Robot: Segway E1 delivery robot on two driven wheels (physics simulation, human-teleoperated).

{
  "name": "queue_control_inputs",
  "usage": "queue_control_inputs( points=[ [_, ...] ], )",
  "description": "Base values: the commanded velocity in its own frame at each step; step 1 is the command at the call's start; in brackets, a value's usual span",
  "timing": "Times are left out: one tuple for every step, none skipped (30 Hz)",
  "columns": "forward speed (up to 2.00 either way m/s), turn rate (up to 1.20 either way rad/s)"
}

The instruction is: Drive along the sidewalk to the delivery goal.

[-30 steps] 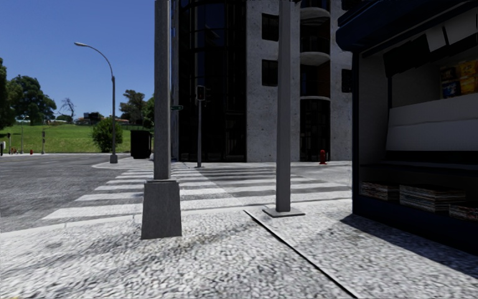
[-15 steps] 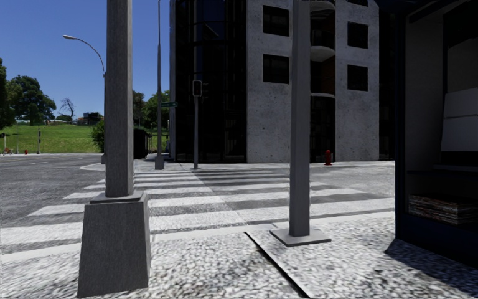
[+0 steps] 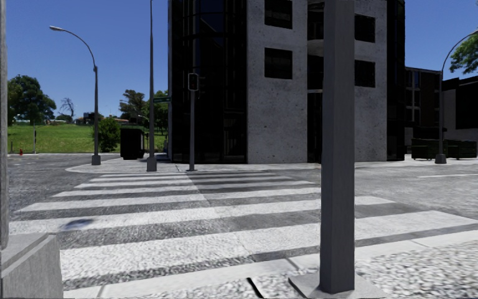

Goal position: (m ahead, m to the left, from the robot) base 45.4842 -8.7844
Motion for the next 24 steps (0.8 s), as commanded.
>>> queue_control_inputs(
  points=[
    [1.66, 0.00],
    [1.66, 0.00],
    [1.66, 0.10],
    [1.66, 0.95],
    [1.66, 0.95],
    [1.66, 0.95],
    [1.66, 0.96],
    [1.66, 0.96],
    [1.66, 0.96],
    [1.66, 0.96],
    [1.66, 0.96],
    [1.66, 0.96],
    [1.66, 0.94],
    [1.66, 0.94],
    [1.66, 0.88],
    [1.66, 0.78],
    [1.66, 0.74],
    [1.66, 0.62],
    [1.66, 0.37],
    [1.66, 0.12],
    [1.66, 0.12],
    [1.66, 0.01],
    [1.66, 0.00],
    [1.66, 0.00]
  ],
)
